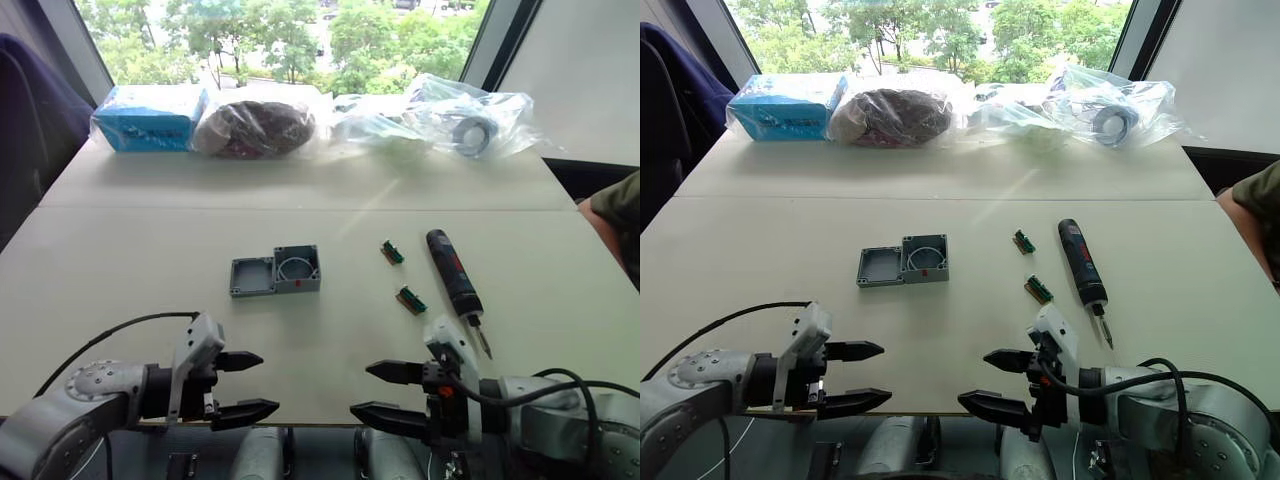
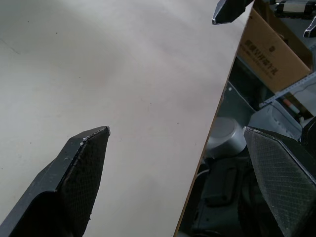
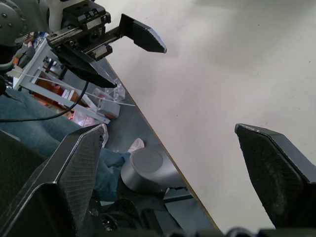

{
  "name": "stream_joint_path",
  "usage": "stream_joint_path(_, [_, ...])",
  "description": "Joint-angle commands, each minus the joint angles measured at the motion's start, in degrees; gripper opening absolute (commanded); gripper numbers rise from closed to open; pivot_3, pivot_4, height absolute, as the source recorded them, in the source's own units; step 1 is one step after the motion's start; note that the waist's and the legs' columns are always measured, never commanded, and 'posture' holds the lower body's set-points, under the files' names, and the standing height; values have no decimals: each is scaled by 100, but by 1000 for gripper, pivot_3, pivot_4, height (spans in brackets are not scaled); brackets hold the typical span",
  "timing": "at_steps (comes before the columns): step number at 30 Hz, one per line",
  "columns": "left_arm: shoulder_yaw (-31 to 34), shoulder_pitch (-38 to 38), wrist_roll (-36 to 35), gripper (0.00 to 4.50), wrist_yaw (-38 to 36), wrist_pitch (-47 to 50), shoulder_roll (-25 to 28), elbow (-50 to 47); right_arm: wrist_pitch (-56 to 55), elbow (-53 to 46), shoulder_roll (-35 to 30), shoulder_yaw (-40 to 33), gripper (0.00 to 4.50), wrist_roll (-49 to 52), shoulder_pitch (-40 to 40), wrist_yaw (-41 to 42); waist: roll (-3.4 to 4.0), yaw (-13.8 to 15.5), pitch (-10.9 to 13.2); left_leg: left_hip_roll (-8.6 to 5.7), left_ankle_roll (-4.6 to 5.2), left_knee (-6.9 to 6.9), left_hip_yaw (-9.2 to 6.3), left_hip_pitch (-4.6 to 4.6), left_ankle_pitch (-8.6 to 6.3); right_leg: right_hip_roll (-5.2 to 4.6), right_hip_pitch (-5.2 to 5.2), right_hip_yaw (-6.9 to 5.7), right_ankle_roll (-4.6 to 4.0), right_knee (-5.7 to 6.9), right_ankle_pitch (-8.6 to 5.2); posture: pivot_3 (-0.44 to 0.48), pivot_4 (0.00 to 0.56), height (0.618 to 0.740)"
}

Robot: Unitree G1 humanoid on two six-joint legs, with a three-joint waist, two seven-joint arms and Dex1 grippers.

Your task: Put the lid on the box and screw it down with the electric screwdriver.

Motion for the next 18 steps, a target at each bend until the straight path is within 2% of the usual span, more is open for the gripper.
stream_joint_path(1, [12, -17, -66, 4443, -92, -83, 0, -68, -104, -159, -105, -95, 4500, 327, -88, -140, 0, -2, 0, 0, 0, 0, 0, -1, 0, 0, -1, 0, 0, 0, 0, 0, 150, 740])
stream_joint_path(6, [88, -106, -226, 4443, 84, 26, -150, -77, -171, -49, -247, -148, 4500, 405, -123, -137, 0, 7, 0, -1, 0, 0, 0, -5, 0, -2, -2, 0, -1, -2, 0, 0, 150, 740])
stream_joint_path(14, [114, -201, -251, 4443, 271, 78, -198, -47, -385, 134, -222, 10, 4500, -67, -127, -1, 0, 6, 0, -2, 2, 0, 0, -5, 1, 0, -2, -2, -1, -2, 1, 0, 150, 740])
stream_joint_path(18, [35, -353, -156, 4443, 485, 303, -71, -108, -502, 265, -110, 84, 4500, -297, -263, -65, 0, 10, 0, -3, 2, 0, 1, -5, 1, -1, -1, -2, -1, -3, 1, 0, 150, 740])
